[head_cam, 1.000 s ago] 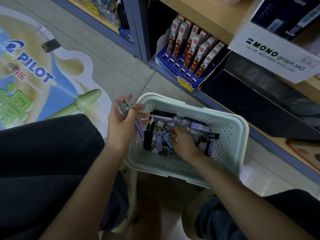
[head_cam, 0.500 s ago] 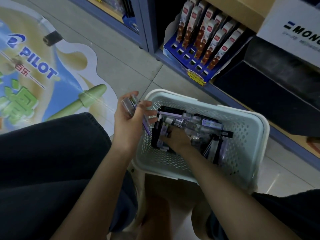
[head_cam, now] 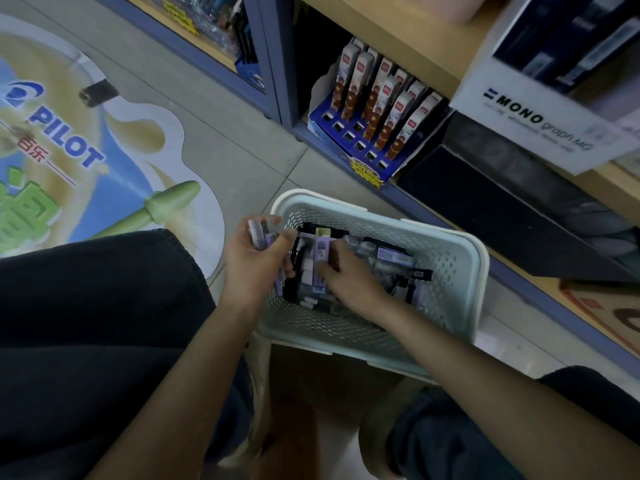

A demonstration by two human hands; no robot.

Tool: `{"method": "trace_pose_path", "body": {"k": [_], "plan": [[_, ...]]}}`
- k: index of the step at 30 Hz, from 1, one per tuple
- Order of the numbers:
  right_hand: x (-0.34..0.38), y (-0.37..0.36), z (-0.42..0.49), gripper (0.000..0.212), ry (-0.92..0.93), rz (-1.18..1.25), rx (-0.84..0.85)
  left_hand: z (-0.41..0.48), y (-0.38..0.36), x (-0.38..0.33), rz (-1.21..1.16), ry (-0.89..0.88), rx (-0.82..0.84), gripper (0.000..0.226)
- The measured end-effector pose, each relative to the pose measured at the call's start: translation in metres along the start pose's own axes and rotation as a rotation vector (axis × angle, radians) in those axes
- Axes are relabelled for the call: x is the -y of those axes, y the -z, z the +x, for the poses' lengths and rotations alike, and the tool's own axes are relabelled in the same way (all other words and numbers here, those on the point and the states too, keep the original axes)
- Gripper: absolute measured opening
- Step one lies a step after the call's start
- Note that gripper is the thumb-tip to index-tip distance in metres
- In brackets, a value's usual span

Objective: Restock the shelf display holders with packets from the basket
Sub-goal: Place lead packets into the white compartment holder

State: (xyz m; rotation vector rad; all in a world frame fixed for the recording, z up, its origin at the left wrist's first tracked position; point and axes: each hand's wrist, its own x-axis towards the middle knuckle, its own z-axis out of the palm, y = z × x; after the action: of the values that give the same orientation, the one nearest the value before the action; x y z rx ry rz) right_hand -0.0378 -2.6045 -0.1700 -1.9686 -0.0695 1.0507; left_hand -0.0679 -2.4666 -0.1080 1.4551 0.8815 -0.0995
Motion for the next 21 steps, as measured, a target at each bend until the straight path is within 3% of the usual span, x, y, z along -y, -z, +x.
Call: {"method": "trace_pose_path", "body": {"k": [4,14,21], "plan": [[0.034,0.021,-0.038,0.026,0.132,0.038,-0.063,-0.012,-0.008,-0.010,-0.014,0.016,0.036,0.012],[0.079,0.074,-0.118,0.020,0.284,0.268,-0.124,-0.069,-0.018,-0.065,0.107,-0.226,0.369,0.013],[0.087,0.096,-0.178,0.018,0.337,0.303,-0.220,-0.112,-0.034,-0.092,0.192,-0.292,0.424,0.016]]}}
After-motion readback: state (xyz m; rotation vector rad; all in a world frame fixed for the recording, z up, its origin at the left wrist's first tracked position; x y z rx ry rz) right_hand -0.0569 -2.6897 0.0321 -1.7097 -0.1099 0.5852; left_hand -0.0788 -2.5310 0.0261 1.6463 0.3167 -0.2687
